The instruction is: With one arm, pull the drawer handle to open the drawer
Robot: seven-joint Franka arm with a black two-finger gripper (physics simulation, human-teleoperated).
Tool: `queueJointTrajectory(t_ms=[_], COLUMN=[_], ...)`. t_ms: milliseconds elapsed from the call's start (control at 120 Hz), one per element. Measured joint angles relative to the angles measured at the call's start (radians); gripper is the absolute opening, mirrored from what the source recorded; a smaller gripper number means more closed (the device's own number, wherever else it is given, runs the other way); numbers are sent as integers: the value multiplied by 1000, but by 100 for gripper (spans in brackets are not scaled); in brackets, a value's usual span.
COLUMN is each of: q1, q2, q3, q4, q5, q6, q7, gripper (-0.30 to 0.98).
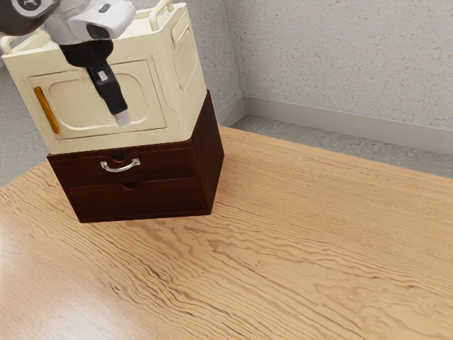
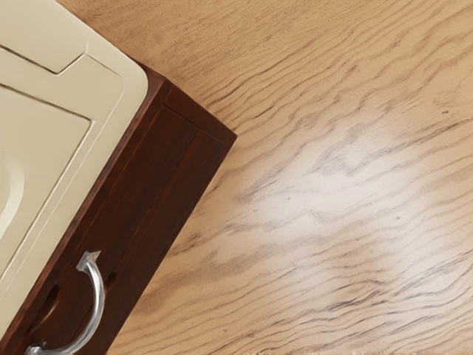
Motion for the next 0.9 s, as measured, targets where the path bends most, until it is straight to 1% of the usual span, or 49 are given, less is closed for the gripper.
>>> queueJointTrajectory(t_ms=[75, 125, 225, 333, 400, 567, 717, 833, 867, 900], q1=[2, -3, -13, -6, 3, -2, -56, -39, 2, 67], q2=[121, 171, 226, 234, 210, 105, 41, -96, -128, -170], q3=[5, 5, 3, 4, 6, 4, -4, -70, -110, -164], q4=[5, 3, -7, -32, -47, -48, -53, -189, -235, -290], q5=[8, 11, 19, 17, 14, 11, -13, -18, -4, 19], q6=[1, 1, 0, -3, -19, -77, -108, -124, -122, -112], q7=[21, 31, 34, 39, 50, 96, 140, 166, 172, 179], gripper=[69, 68, 68, 68, 68, 69, 68, 68, 68, 68])
